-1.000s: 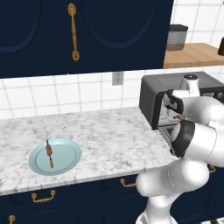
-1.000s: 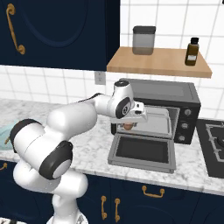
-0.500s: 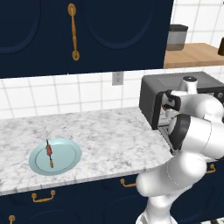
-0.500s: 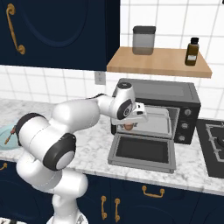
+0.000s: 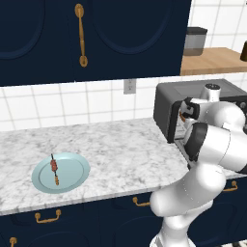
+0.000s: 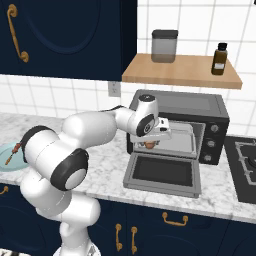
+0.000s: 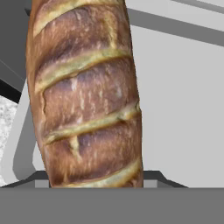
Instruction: Pick up the kebab skewer and baguette bread, and place them inside the toaster oven. Close the toaster oven door and start by setting the timer.
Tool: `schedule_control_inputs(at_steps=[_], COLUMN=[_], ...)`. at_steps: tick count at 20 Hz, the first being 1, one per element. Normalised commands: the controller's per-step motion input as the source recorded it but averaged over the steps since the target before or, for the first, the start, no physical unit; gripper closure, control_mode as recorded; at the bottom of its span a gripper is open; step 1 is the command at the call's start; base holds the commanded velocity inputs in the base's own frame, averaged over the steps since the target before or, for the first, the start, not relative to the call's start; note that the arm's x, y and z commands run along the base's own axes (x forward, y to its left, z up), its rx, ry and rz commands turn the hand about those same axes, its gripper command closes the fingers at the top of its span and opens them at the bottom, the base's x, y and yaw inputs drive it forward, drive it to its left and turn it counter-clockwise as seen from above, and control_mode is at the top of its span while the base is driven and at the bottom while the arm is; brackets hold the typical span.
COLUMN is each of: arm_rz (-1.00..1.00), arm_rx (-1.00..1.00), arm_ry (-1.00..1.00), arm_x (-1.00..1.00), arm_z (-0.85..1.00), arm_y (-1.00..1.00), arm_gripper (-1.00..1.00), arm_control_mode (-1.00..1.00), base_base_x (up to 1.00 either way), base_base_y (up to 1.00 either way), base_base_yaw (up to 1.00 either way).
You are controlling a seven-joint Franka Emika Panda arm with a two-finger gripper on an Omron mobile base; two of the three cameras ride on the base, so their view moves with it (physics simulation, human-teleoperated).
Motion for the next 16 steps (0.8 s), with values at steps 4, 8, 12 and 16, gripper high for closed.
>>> schedule_control_inputs(at_steps=[4, 8, 12, 16], arm_rz=[0.0, 0.0, 0.0, 0.0], arm_rx=[0.0, 0.0, 0.0, 0.0], arm_ry=[0.0, 0.0, 0.0, 0.0], arm_x=[0.0, 0.0, 0.0, -0.12], arm_z=[-0.02, 0.0, 0.03, 0.14], arm_y=[-0.16, -0.06, 0.0, 0.0], arm_gripper=[-1.0, -1.0, -1.0, -1.0], arm_control_mode=[-1.0, -1.0, -1.0, -1.0], base_base_x=[0.0, 0.0, 0.0, 0.0], base_base_y=[0.0, 0.0, 0.0, 0.0], base_base_yaw=[0.0, 0.0, 0.0, 0.0])
